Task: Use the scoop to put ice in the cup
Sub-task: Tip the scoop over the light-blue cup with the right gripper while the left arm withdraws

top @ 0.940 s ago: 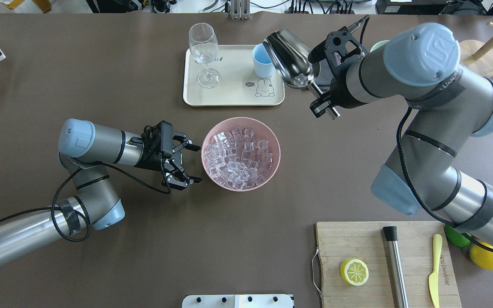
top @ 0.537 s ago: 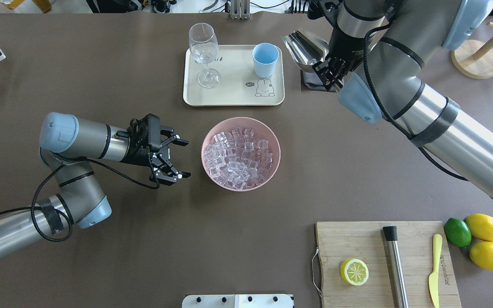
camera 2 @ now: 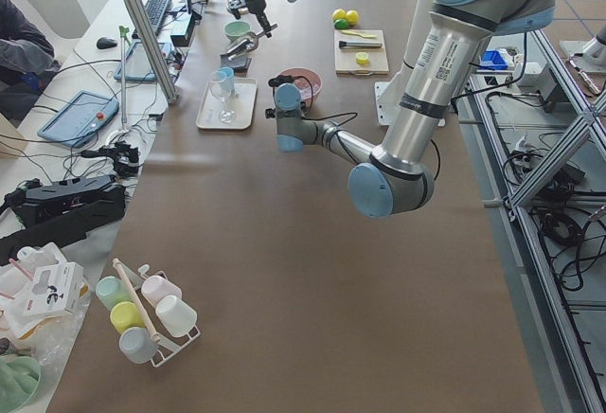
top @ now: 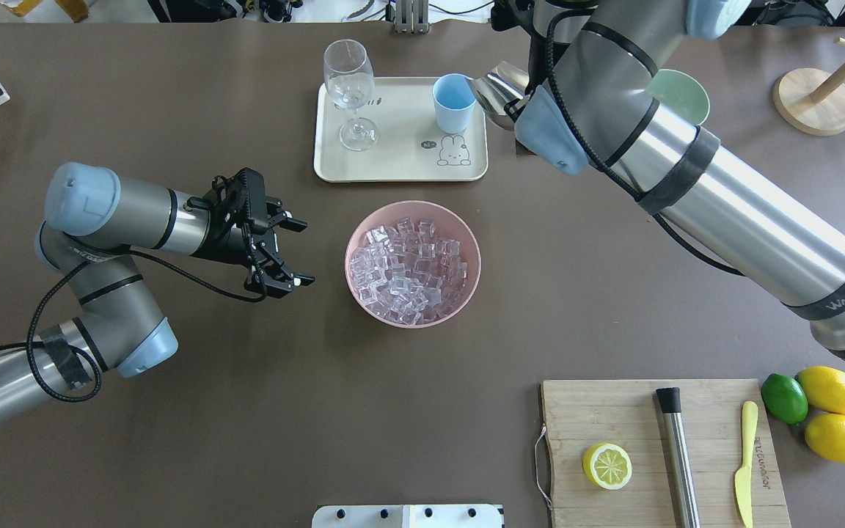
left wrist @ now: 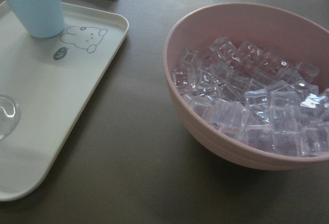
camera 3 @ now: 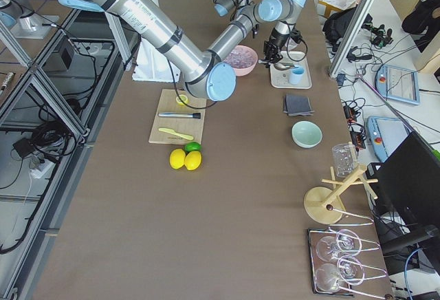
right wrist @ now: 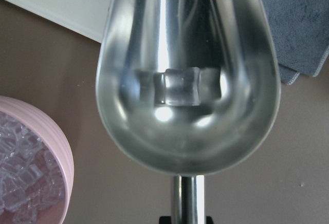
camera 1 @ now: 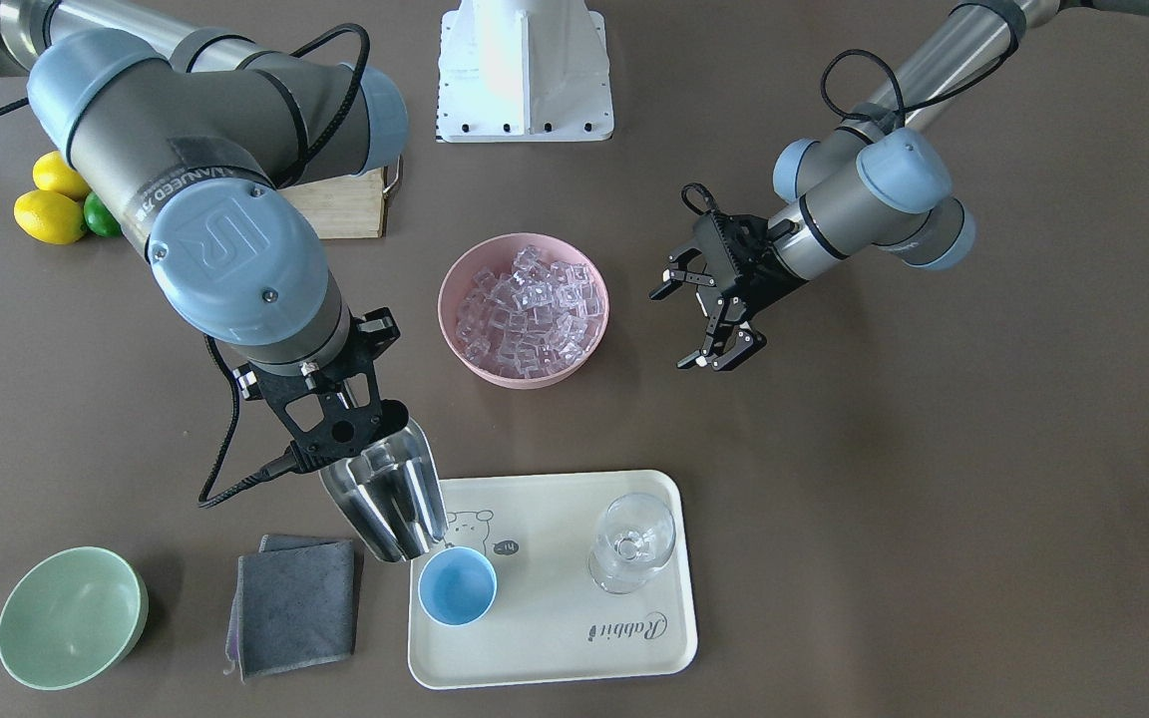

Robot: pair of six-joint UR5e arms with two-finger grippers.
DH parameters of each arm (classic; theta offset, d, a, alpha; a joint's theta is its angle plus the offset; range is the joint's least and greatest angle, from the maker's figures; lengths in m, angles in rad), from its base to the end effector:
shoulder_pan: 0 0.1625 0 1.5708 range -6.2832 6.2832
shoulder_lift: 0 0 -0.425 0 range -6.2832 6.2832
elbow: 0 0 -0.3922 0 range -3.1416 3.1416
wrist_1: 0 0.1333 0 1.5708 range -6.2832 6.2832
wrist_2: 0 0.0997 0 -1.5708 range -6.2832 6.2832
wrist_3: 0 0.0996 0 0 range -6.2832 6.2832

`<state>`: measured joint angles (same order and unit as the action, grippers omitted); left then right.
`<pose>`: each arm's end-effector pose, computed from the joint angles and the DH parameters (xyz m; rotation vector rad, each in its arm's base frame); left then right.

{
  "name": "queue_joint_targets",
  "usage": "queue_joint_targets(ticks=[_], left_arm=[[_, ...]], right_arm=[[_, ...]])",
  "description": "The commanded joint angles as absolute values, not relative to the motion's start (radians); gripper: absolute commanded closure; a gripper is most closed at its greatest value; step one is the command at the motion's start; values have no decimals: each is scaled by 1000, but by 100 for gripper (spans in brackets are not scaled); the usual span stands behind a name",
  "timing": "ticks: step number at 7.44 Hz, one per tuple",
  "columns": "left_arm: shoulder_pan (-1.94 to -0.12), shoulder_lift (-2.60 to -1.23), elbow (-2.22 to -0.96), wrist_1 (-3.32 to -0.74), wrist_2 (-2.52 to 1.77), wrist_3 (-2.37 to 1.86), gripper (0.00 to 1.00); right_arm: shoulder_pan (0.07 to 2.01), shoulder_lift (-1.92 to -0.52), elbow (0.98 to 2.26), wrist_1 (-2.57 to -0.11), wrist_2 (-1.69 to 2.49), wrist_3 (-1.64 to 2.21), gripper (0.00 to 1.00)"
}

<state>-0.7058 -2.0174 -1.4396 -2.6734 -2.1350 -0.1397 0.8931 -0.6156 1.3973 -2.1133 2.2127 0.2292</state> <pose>0.4464 -0.4856 0.3384 1.0275 1.1194 0.9854 -0.4073 -0.6235 0.1855 -0.0731 -0.6829 -0.5077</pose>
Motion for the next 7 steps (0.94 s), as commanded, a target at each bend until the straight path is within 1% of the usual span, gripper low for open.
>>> queue_joint_targets(ticks=[1,3,4,5,7], left_arm=[[-776,-2055,-1551,-2290,-2137,-138,2],[-790,-2072,-1578,-2031,-2128,-137,2],[-804,-2082,-1604,-1861,-2125,-138,2],[-833,-2068,-1612,-1759,-2079,-141,2],[-892,-2027,-1618,-1746,-1827,-141,2]], right_arm=[[890,-559,1338,-2239,2206,135,100],[891,-508,1313,-2328,2207,92,100],[893,-491,1296,-2345,2203,86,100],[897,-474,1269,-2350,2191,63,100],[922,-422,1183,-2349,2186,35,100]])
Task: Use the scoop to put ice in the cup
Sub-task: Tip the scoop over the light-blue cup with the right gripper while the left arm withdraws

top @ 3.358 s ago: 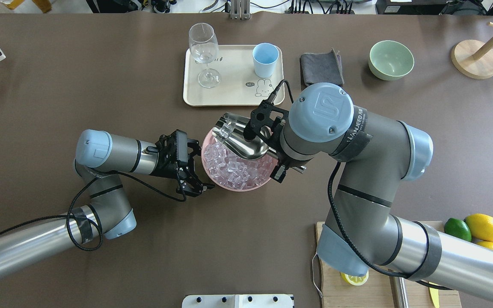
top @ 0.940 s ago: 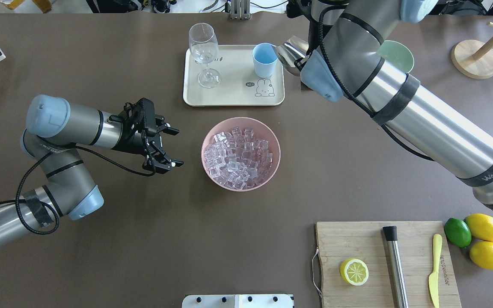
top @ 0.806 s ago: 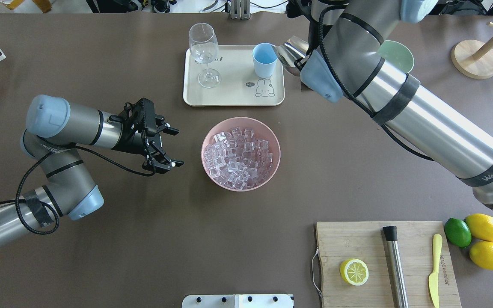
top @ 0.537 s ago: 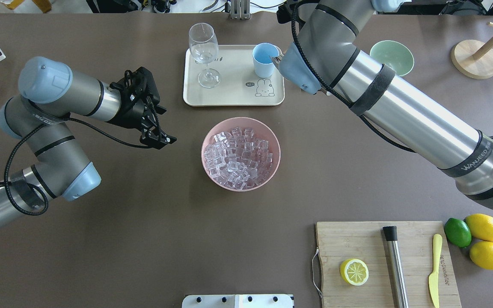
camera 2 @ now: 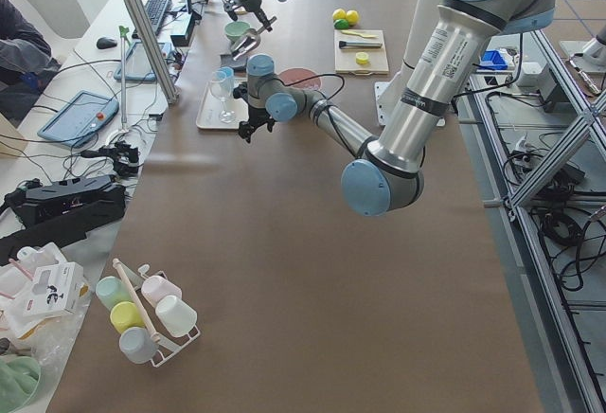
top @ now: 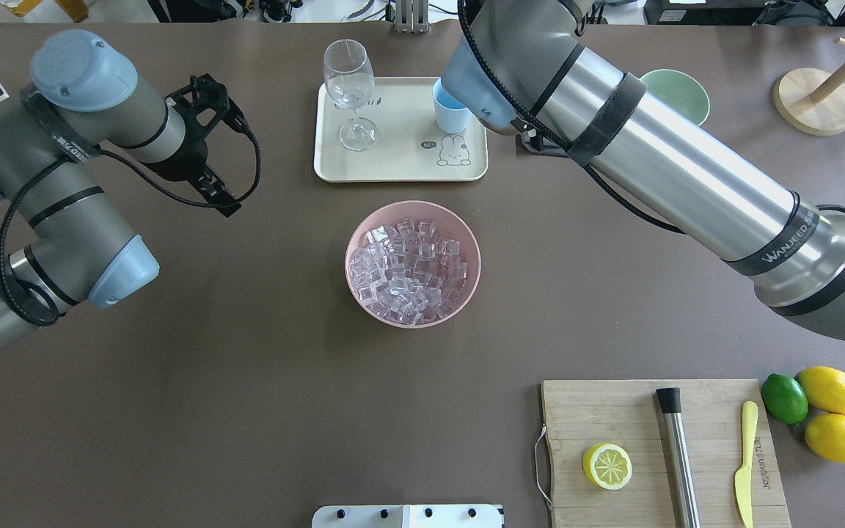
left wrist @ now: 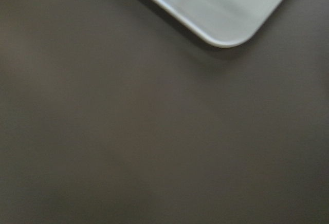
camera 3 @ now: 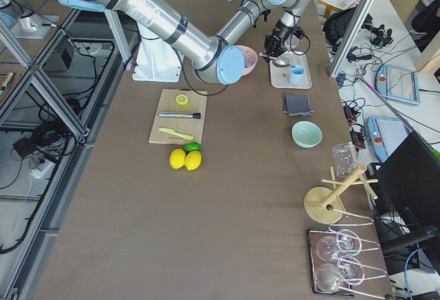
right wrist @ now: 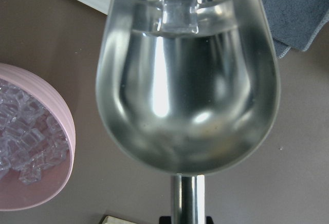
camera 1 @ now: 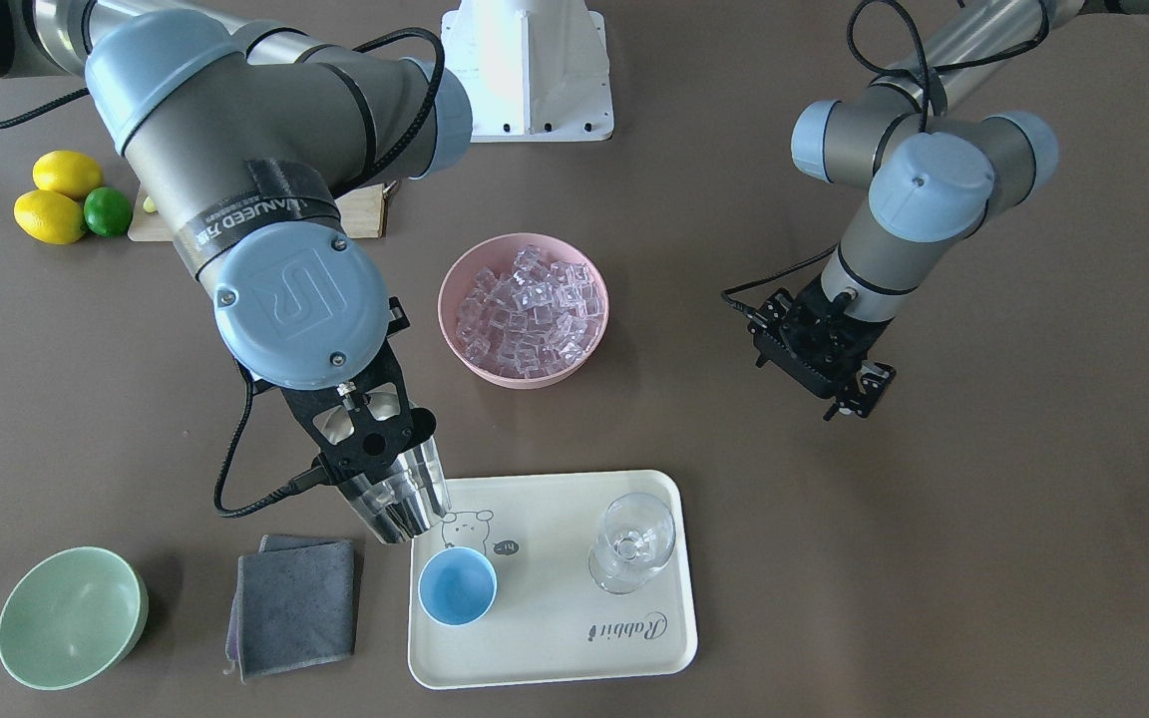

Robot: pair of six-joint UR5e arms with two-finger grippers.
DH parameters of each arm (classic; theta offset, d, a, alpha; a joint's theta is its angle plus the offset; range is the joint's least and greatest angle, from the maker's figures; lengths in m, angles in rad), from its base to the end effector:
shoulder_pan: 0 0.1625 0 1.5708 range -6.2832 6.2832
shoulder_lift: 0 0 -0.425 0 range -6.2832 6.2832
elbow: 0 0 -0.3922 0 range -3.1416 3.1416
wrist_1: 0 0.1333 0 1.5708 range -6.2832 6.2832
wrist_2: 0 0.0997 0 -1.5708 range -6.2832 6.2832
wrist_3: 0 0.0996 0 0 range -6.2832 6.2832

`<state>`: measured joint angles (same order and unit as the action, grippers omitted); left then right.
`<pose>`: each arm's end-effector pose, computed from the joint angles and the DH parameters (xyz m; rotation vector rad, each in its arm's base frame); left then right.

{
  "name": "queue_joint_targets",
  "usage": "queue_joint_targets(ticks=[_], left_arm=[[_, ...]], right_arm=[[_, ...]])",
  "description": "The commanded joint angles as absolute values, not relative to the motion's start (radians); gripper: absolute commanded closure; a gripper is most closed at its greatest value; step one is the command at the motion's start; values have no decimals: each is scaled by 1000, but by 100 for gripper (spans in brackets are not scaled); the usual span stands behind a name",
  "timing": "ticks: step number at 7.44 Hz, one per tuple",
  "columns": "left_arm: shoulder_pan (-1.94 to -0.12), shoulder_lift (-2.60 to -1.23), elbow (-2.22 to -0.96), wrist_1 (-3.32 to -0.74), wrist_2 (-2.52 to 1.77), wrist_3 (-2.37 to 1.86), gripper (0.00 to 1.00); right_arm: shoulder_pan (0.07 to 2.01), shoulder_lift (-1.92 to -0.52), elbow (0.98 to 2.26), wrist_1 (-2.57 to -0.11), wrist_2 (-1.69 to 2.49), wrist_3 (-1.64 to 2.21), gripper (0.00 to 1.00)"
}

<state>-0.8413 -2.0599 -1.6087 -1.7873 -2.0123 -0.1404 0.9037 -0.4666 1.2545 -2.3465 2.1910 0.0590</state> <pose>0.3809 -0.5622 0.3392 0.4966 0.7051 0.7171 -0.4090 -0.6413 0.1555 -0.2124 -0.5929 -0.5920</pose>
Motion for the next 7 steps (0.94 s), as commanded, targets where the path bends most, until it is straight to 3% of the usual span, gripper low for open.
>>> queue_joint_targets(ticks=[1,3,7], left_arm=[[-903,-1960,-1650,-1726,-1862,-141,2],[-984,-1915,-1649,-1707,-1940,-152,2],[-1306,-1634,-1640,-1706,-2255,-153,2]], right_arm=[[928,-387,1130,-2349,2180,22,100],[934,-306,1024,-2349,2168,5,100],[934,-273,977,-2384,2166,5,100]])
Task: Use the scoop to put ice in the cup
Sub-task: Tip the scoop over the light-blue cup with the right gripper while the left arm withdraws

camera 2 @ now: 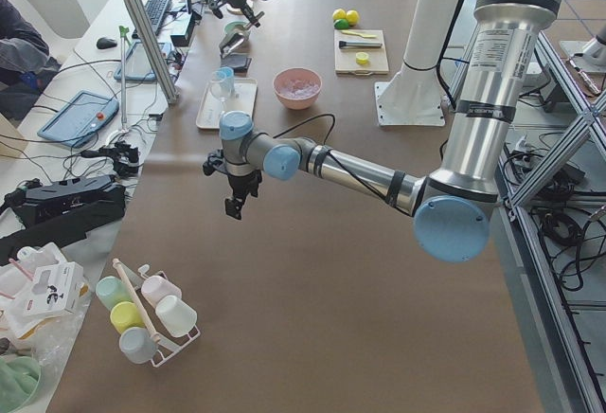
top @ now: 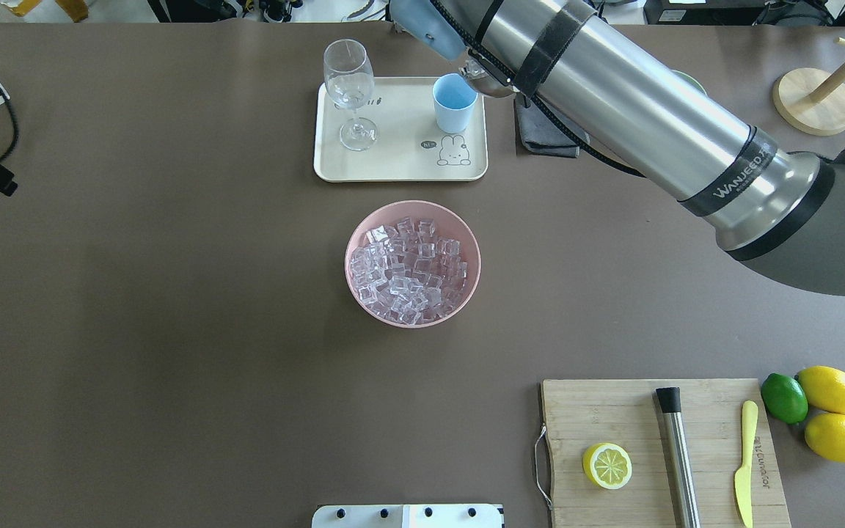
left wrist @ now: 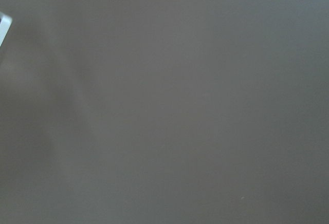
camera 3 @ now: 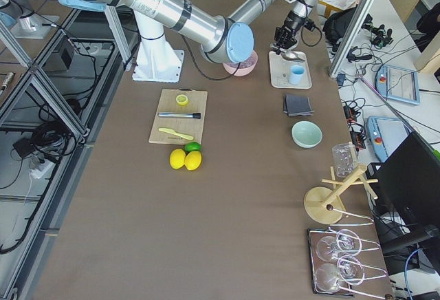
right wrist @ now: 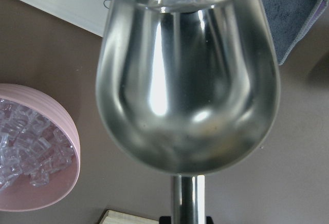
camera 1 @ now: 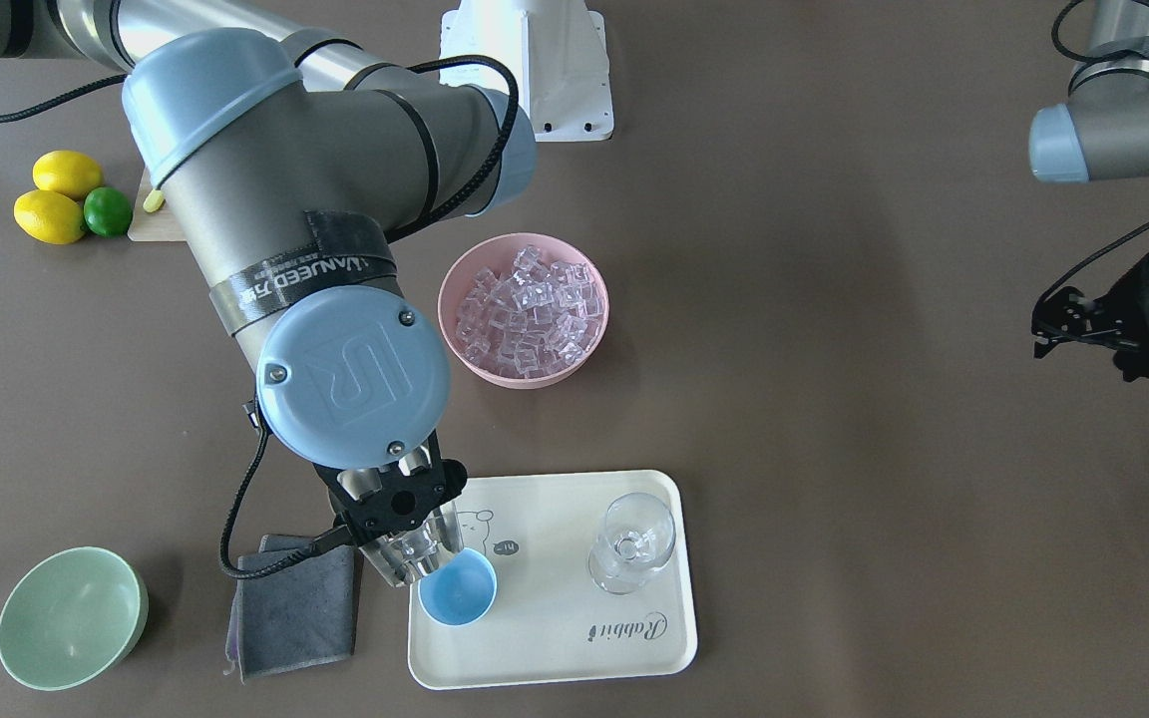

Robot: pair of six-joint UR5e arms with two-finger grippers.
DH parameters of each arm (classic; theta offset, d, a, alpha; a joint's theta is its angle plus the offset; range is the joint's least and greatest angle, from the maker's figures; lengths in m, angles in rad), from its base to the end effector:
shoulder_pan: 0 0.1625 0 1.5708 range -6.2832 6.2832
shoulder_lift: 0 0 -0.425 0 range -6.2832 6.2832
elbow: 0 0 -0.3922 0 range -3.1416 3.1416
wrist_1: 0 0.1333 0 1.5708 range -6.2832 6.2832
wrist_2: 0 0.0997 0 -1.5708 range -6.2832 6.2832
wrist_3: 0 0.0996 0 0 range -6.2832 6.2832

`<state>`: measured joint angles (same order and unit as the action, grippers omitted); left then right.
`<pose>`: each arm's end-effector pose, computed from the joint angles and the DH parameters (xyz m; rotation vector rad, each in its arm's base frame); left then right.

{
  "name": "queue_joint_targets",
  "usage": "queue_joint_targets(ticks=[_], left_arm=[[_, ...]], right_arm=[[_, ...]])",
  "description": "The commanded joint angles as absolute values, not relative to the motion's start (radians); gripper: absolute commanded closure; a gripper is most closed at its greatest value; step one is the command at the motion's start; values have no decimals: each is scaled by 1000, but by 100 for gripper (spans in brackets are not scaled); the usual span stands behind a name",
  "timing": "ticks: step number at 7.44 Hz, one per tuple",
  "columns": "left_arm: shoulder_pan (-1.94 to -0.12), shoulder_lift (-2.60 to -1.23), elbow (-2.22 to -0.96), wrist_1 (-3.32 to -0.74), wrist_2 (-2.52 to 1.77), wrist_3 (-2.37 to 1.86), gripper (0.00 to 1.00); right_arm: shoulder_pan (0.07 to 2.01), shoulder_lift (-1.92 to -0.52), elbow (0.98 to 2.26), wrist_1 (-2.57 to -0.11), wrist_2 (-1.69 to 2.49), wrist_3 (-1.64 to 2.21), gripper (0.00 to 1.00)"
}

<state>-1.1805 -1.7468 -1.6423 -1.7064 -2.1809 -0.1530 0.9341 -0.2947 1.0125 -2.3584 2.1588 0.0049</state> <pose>0.1493 -0.5632 0.5233 0.1967 0.6831 0.3441 -0.4104 -0.6863 0.1176 -0.2535 -0.5446 -0.5925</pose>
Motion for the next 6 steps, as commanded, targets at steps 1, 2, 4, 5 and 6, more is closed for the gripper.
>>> queue_joint_targets(ticks=[1,2,4,5,6], left_arm=[[-1377,-1567,-1637,-1706,-2305,-152,2],[-1429,-1504,-1635,-1707,-2322,-150,2],[-1483,-1480,-1635,-1707,-2318,-150,2],[-1537,-1479,-1623,-1695,-2321,-150,2],[-1549,-1479,-1618,-1669,-2350,-150,2]], right_arm=[[934,-265,973,-2426,2166,-20,100],[934,-259,974,-2451,2163,-47,100],[934,-261,977,-2456,2161,-49,100],[934,-261,983,-2456,2160,-49,100],[934,-274,1018,-2460,2158,-49,100]])
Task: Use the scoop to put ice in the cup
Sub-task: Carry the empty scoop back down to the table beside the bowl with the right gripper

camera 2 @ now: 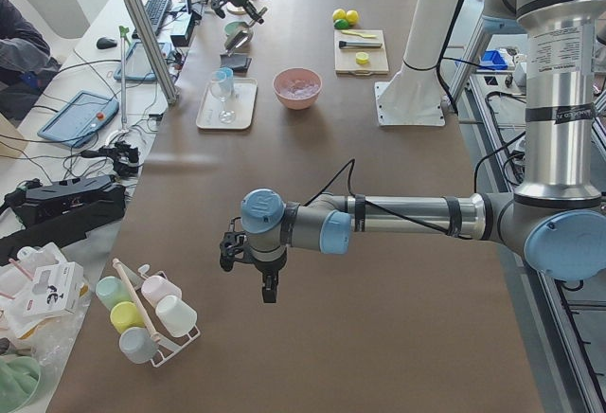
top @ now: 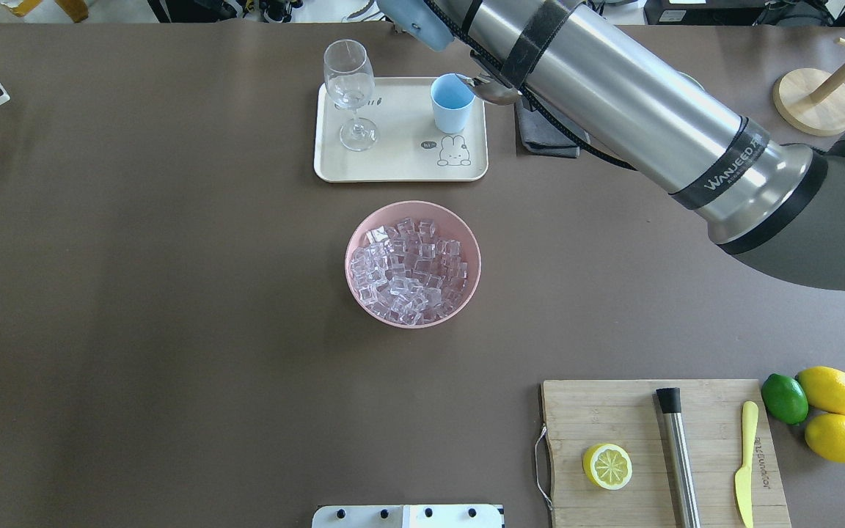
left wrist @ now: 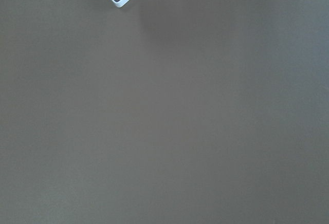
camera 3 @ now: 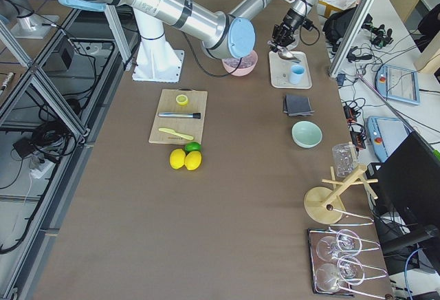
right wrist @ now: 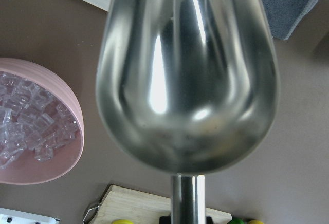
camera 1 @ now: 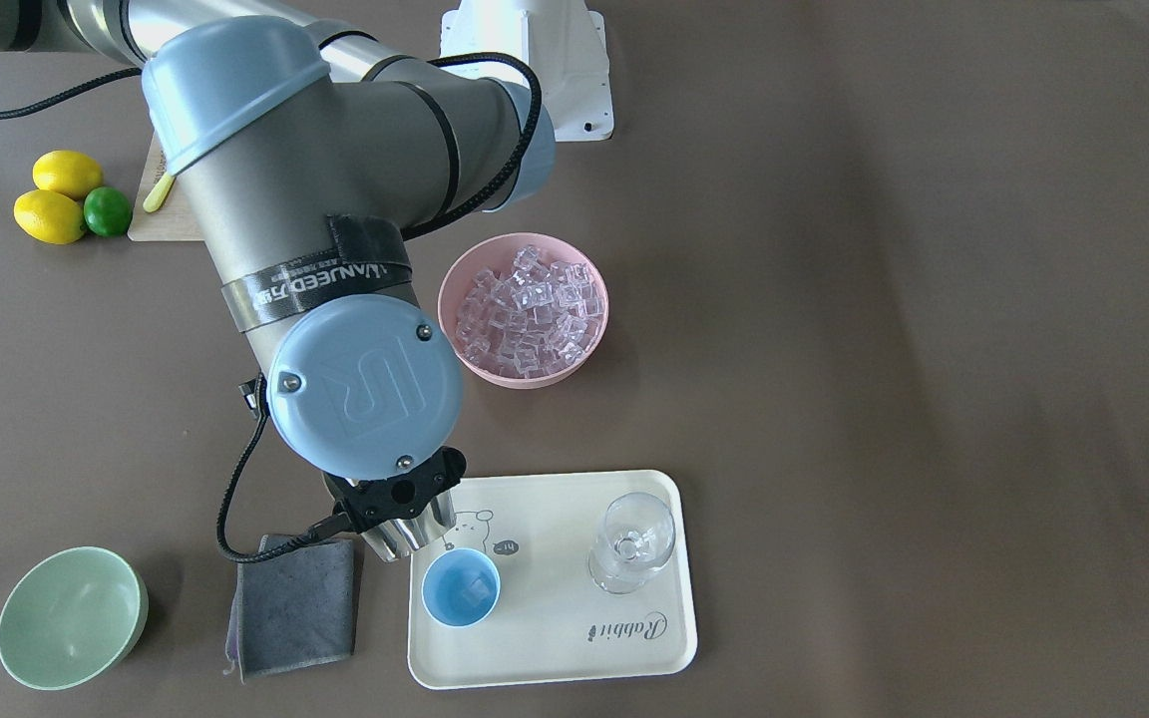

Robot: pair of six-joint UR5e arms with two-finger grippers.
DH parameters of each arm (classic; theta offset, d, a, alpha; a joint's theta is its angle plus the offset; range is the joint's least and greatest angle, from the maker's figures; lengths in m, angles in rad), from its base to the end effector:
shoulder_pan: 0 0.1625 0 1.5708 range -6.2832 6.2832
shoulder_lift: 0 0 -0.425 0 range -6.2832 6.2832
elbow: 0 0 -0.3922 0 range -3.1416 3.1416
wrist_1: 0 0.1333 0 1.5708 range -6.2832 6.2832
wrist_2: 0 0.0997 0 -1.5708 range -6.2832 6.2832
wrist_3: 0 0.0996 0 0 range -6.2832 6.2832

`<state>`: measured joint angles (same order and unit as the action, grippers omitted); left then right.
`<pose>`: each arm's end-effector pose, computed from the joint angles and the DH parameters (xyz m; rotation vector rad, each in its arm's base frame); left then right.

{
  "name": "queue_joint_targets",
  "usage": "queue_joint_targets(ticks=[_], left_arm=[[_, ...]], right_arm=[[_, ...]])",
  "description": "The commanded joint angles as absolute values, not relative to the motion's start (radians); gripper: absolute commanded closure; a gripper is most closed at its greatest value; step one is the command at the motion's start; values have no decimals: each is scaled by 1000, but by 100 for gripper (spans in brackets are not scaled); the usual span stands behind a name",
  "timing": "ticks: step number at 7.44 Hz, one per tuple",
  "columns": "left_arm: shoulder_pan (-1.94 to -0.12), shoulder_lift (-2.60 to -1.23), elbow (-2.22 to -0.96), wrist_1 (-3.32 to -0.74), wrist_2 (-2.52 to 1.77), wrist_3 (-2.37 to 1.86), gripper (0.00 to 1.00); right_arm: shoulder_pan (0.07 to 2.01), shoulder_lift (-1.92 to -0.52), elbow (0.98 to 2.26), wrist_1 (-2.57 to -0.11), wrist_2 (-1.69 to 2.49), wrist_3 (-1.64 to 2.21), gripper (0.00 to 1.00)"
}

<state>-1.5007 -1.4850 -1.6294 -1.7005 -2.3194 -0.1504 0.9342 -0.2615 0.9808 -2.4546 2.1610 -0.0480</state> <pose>-0.0330 -0.4657 0.6590 0.0148 0.7541 -0.0381 -0.4072 -0.6819 0.1119 -0.3290 -0.5257 -0.6144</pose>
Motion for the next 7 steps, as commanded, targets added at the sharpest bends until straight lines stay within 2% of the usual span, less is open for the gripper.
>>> queue_joint_targets(ticks=[1,2,5,6,7], left_arm=[[-1561,-1480,-1618,-1663,-2356,-150,2],[-1571,-1479,-1606,-1663,-2359,-150,2],[-1574,-1480,-1589,-1666,-2362,-152,2],[-1584,-1480,-1597,-1666,-2370,-152,2],[-1595,-1480,-1603,-1669,-2406,-152,2]], right_arm=[[958,-326,1099,-2467,2158,-46,100],[980,-387,1202,-2499,2160,-32,100],[1052,-749,1710,-2520,2157,162,100],[1052,-853,1824,-2511,2154,252,100],[1054,-930,1879,-2456,2154,326,100]])
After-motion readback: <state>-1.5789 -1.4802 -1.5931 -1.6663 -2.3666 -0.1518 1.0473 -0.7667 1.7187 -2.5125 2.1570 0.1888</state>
